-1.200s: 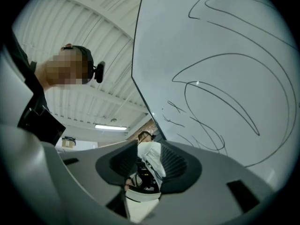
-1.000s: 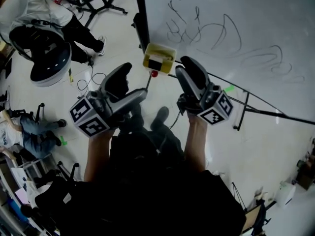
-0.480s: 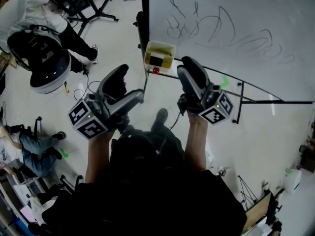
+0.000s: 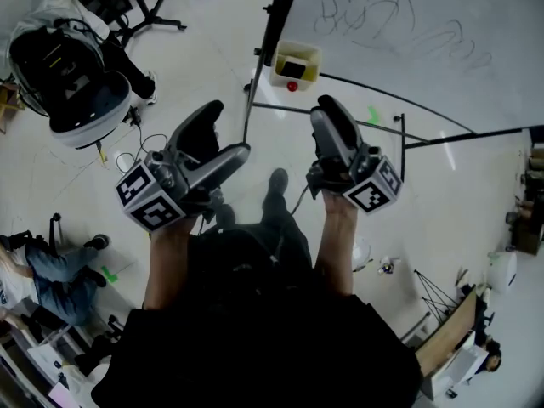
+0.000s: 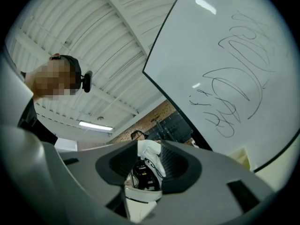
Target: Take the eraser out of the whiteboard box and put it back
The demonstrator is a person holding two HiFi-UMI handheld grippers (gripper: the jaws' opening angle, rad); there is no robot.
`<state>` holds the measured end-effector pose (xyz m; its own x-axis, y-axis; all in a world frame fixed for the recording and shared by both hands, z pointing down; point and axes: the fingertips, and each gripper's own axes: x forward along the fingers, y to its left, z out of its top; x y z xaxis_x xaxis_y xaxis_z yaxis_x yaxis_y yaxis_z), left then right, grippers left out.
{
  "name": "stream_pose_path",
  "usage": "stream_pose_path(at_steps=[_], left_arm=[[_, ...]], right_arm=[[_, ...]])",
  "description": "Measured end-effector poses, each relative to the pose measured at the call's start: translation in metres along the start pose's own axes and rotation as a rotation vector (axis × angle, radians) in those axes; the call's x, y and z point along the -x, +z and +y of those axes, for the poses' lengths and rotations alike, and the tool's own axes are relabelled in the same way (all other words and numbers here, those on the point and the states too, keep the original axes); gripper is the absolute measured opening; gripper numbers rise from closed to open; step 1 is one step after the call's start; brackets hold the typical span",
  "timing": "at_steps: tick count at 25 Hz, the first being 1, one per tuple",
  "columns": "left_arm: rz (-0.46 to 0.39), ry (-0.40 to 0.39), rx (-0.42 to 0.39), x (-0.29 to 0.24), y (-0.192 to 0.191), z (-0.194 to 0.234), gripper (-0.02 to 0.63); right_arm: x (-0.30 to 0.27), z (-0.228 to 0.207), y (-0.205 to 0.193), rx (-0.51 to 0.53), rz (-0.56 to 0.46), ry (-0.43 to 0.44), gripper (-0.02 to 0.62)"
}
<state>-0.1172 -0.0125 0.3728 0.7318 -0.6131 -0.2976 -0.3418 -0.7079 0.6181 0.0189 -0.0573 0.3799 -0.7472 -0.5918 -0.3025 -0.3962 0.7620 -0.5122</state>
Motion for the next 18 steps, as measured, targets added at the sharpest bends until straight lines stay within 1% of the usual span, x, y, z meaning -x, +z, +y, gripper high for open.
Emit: stream_pose_path(at_steps=[3,5,10,18], left_arm=[[0.004,-0.03,0.018,0.025,-0.002,-0.009,0.428],[0.008,-0.052,0.029,0.037,-0.005,-0.016,0.428],[0.025,-0.101,0.042,0.052,-0.008,-0.033,0.428],[0.074,-0.143,0.066,0.073,-0.018,-0.049,0.428]], right_arm=[[0.009,0.024,-0.02,-0.007,-0.001,-0.026,0.176],[0.014,0.04,-0.027,0.008,-0.003,-0.043,0.176],[0.026,0.066,-0.027,0.046,-0.029,-0.084,0.176],[0.049,0.096,-0.039,0.04,-0.073,-0.118,0.176]])
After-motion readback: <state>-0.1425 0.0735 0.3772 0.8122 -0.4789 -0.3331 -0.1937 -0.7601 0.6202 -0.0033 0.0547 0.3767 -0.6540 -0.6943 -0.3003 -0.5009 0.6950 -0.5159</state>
